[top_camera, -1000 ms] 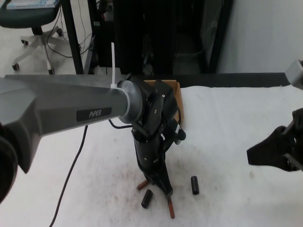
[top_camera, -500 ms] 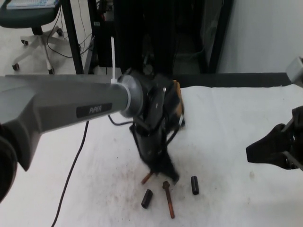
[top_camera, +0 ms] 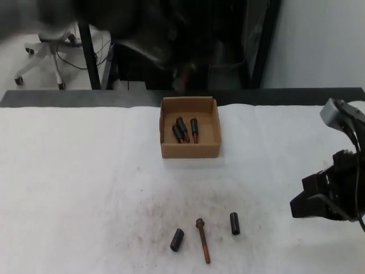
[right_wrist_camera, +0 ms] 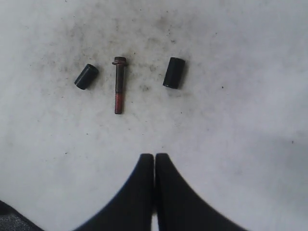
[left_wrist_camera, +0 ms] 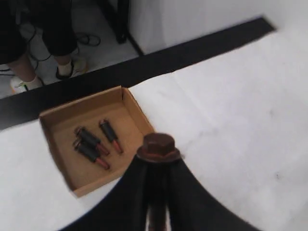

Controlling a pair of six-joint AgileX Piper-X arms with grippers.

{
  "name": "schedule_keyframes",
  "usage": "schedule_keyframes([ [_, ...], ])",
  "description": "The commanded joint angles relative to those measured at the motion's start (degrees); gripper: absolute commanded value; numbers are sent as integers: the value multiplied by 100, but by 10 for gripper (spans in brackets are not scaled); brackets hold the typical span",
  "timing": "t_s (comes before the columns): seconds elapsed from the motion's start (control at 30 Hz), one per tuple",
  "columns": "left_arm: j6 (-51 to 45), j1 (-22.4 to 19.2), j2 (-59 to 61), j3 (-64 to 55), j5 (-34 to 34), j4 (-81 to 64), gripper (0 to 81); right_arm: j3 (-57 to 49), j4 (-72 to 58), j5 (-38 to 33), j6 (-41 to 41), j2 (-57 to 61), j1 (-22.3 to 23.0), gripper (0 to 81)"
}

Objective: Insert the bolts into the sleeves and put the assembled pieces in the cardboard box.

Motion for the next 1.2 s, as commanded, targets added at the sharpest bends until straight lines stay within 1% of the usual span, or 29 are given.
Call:
schedule_keyframes([
  [0.0,-300,385,-987,1242,695,-386,4,12,15,-31,28,4,12,8],
  [0.07,-598,582,-1556,2126,1243,-978,4,12,-17,-41,54,4,12,8],
  [0.1,-804,677,-1879,2650,1678,-1415,4,12,-37,-41,69,4,12,8],
  [0.17,-1167,833,-2510,3601,2357,-2423,4,12,-87,-69,153,4,12,8],
  [0.23,-1463,940,-3090,4595,3029,-3832,4,12,-173,-280,304,4,12,8],
  [0.3,-1699,996,-3519,5431,3232,-5229,4,12,-312,-557,474,40,29,8],
  [0.37,-1748,1023,-3855,6073,3072,-6283,4,12,-486,-637,625,107,113,8],
  [0.43,-1752,1019,-4039,6463,2683,-6893,4,12,-749,-610,734,222,280,8],
  [0.53,-1752,1019,-4209,6929,1990,-7304,4,1,-1147,-460,970,451,597,8],
  [0.6,-1752,1019,-4250,7050,1714,-7300,4,-22,-1336,-128,1013,659,858,8],
  [0.7,-1752,1019,-4248,7048,1671,-7265,4,-157,-1358,776,897,1037,1192,8],
  [0.77,-1752,1019,-4248,7035,1671,-7265,4,-292,-1358,1333,898,1256,1331,2],
  [0.8,-1752,1019,-4248,7035,1671,-7265,4,-382,-1358,1519,898,1369,1382,18],
  [0.87,-1752,1019,-4248,7035,1671,-7265,4,-571,-1346,1548,898,1541,1419,93],
  [1.0,-1752,1019,-4248,7039,1686,-7265,4,-929,-1077,1462,1078,1788,1437,357],
  [1.03,-1752,1019,-4248,7039,1686,-7265,4,-973,-932,1462,1222,1836,1437,386],
  [1.07,-1752,1019,-4248,7039,1686,-7265,4,-1015,-797,1462,1438,1879,1437,396],
  [1.17,-1752,1019,-4248,7039,1685,-7222,4,-1017,-529,1462,1537,2020,1472,363],
])
